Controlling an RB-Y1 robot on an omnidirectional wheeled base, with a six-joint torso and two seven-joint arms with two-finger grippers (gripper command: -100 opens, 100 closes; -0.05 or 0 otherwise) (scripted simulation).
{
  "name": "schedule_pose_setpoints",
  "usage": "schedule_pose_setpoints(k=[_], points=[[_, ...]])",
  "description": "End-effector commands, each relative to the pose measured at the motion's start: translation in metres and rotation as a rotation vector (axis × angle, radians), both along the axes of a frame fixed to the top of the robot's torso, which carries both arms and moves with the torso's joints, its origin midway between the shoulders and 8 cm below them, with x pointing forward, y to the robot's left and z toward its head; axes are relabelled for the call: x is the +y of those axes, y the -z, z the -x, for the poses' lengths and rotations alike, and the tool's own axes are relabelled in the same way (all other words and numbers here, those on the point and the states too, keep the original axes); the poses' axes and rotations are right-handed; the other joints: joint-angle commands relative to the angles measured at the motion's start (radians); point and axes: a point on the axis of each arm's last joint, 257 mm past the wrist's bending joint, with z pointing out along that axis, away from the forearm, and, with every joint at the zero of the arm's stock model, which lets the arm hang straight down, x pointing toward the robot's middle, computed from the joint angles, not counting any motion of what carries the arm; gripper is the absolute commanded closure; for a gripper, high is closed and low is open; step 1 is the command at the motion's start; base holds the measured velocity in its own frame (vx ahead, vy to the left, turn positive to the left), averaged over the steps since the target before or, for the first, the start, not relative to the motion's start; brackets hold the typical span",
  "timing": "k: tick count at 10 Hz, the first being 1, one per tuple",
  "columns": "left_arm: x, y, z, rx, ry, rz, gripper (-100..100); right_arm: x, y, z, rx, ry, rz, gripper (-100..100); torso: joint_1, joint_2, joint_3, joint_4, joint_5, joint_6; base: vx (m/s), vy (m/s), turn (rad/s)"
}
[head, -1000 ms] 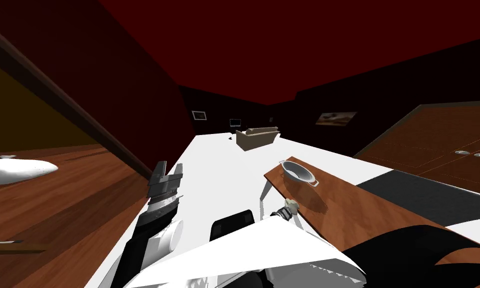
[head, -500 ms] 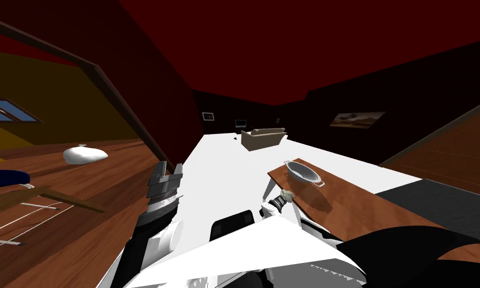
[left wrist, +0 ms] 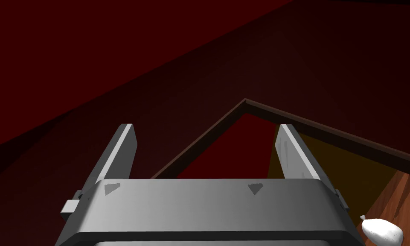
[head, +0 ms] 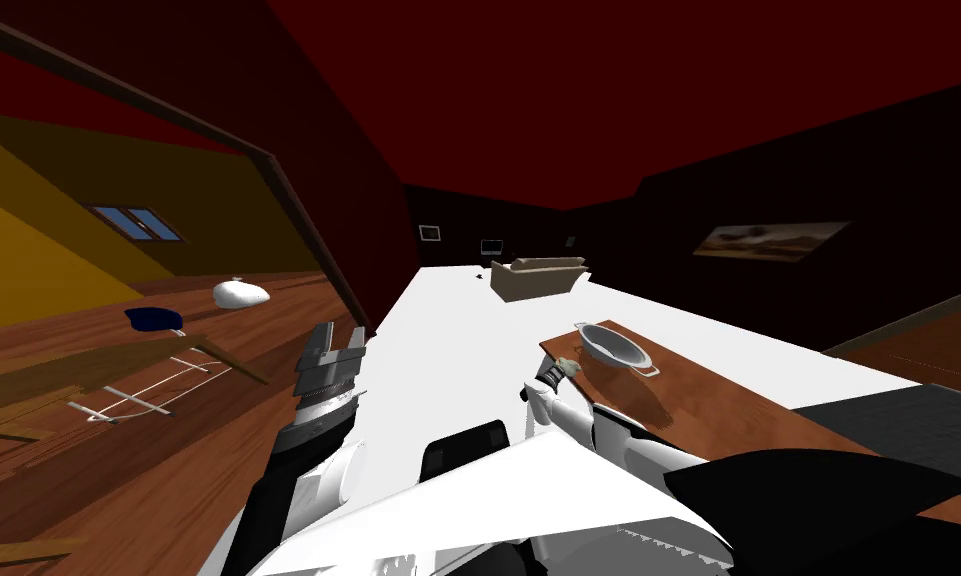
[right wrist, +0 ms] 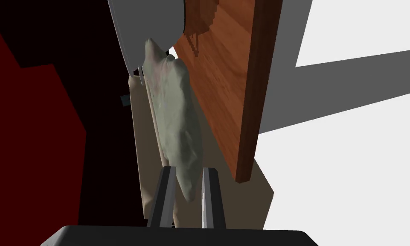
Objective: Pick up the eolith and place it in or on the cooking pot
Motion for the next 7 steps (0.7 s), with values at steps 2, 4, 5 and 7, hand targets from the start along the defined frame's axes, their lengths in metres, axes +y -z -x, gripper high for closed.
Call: schedule_pose_setpoints(k=[2,4,5,7], points=[[0.000,0.000,0.000,0.000,0.000,0.000,0,-0.016,-0.016,-0.027,-0.008,-0.036,0.010,100,-0.002,0.000,0.000,0.000,0.000,0.000,-0.090,-0.058,0.070],[0.000,0.000,0.000,0.000,0.000,0.000,0,-0.034,-0.041,-0.060,-0.014,-0.079,0.032,100,-0.001,-0.005,-0.003,-0.001,0.000,0.000,-0.053,-0.053,0.046],[0.000,0.000,0.000,0.000,0.000,0.000,0,-0.034,-0.040,-0.061,-0.014,-0.081,0.031,100,-0.003,-0.005,-0.003,-0.001,0.000,0.000,-0.052,-0.080,0.034],[0.000,0.000,0.000,0.000,0.000,0.000,0,-0.043,-0.053,-0.076,-0.015,-0.103,0.042,100,-0.001,-0.005,-0.003,-0.001,-0.001,0.001,-0.033,-0.044,0.002]])
